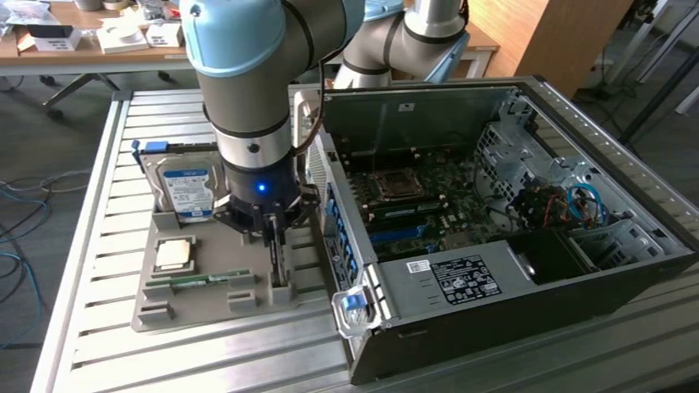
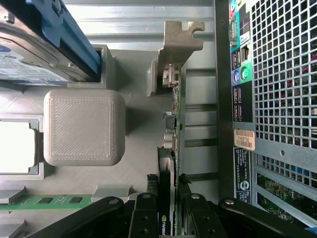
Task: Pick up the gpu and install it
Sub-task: 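Pick up the gpu and move the gpu toward the slot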
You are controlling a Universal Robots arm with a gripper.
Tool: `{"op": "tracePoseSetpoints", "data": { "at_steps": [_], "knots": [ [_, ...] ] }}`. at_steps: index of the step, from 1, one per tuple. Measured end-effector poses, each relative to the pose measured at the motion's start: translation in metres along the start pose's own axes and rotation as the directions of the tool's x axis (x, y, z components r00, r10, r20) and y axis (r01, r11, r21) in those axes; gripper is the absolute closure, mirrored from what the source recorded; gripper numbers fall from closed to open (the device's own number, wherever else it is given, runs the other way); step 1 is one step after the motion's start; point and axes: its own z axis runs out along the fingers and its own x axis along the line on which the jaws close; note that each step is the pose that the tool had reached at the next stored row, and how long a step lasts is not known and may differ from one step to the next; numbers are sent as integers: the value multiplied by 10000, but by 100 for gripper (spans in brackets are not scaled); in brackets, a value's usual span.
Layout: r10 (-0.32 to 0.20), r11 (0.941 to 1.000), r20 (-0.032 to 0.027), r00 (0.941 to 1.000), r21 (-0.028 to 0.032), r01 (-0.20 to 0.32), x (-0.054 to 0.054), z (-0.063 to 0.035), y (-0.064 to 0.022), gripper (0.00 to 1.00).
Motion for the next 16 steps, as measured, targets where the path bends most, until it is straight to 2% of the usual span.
{"op": "tracePoseSetpoints", "data": {
  "at_steps": [3, 8, 16],
  "knots": [
    [0, 10000, 1, 10000, 0, 0, -2, -28, 1, 74],
    [0, 10000, 0, 10000, 0, 0, -10, -157, 8, 74],
    [0, 10000, 0, 10000, 1, 0, -31, -483, 24, 74]
  ]
}}
